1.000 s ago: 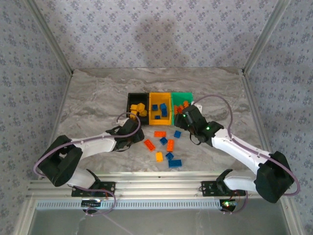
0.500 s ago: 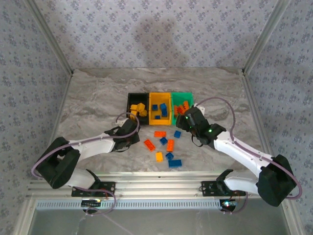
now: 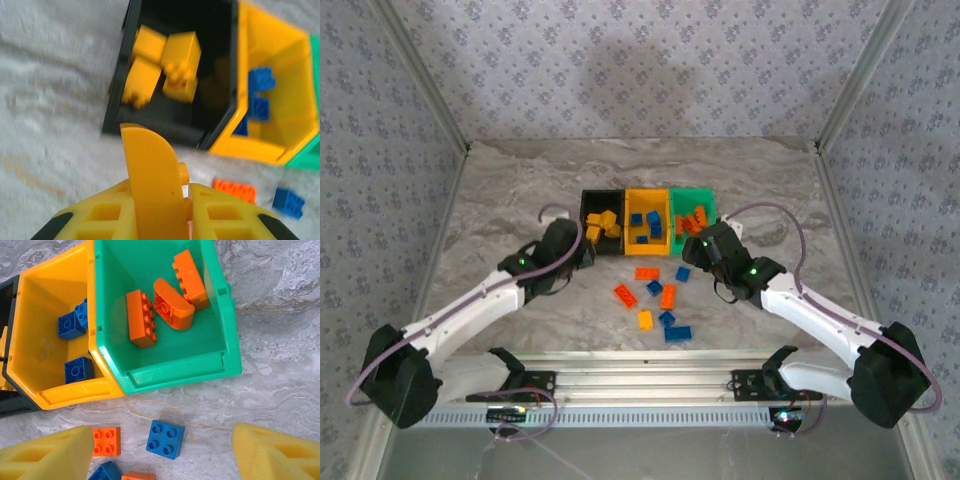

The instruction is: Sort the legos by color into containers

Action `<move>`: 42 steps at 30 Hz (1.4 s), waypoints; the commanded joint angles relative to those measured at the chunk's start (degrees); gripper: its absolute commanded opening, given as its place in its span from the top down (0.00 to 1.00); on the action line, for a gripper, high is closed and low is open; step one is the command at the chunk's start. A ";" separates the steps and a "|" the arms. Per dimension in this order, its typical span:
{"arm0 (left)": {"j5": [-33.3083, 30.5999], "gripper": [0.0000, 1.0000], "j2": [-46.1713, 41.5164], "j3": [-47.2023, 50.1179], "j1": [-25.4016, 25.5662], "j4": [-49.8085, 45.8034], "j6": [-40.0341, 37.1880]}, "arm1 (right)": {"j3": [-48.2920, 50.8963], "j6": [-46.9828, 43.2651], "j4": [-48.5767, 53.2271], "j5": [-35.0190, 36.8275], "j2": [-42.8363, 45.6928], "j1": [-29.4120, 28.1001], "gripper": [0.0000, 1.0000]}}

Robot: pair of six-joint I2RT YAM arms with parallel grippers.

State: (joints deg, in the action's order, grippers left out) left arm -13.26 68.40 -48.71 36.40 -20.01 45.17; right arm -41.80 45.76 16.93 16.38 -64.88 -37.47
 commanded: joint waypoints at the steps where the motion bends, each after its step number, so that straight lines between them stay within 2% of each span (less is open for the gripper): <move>1: 0.64 0.79 8.88 -8.24 -2.70 -1.85 -7.39 | 0.88 1.58 1.46 1.55 1.16 0.42 0.25; 6: -0.87 0.80 21.53 -17.77 -4.79 -0.87 -10.90 | 1.02 1.36 3.07 1.71 2.19 0.75 0.25; 12: -2.51 0.78 30.70 -25.57 -5.02 -0.38 -11.78 | 2.41 1.35 3.50 1.05 4.49 1.84 0.25; 14: -3.25 0.70 32.30 -27.15 -5.02 -0.25 -11.51 | 2.77 1.18 3.58 0.62 4.76 2.13 0.24; 18: -2.96 0.42 33.10 -28.90 -4.88 -1.16 -10.99 | 3.93 1.01 3.52 -0.33 5.31 2.78 0.23; 21: -2.15 0.24 29.87 -27.46 -4.01 -0.40 -10.15 | 4.94 0.48 2.59 -1.72 5.73 3.11 0.23; 29: 1.56 0.02 14.62 -16.36 1.36 2.38 -8.23 | 5.63 -0.71 2.49 -6.01 4.26 1.97 0.21; 34: 3.14 0.00 3.75 -5.65 6.72 3.63 -6.53 | 6.32 -0.31 3.70 -8.06 2.15 -1.04 0.20; 42: 0.52 0.01 -9.21 10.67 12.05 2.73 -1.51 | 5.54 5.47 -0.92 -2.68 -5.85 -4.63 0.19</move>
State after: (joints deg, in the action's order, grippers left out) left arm -11.22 63.09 -41.65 47.75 -16.64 40.47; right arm -35.90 47.66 17.91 10.31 -68.01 -41.23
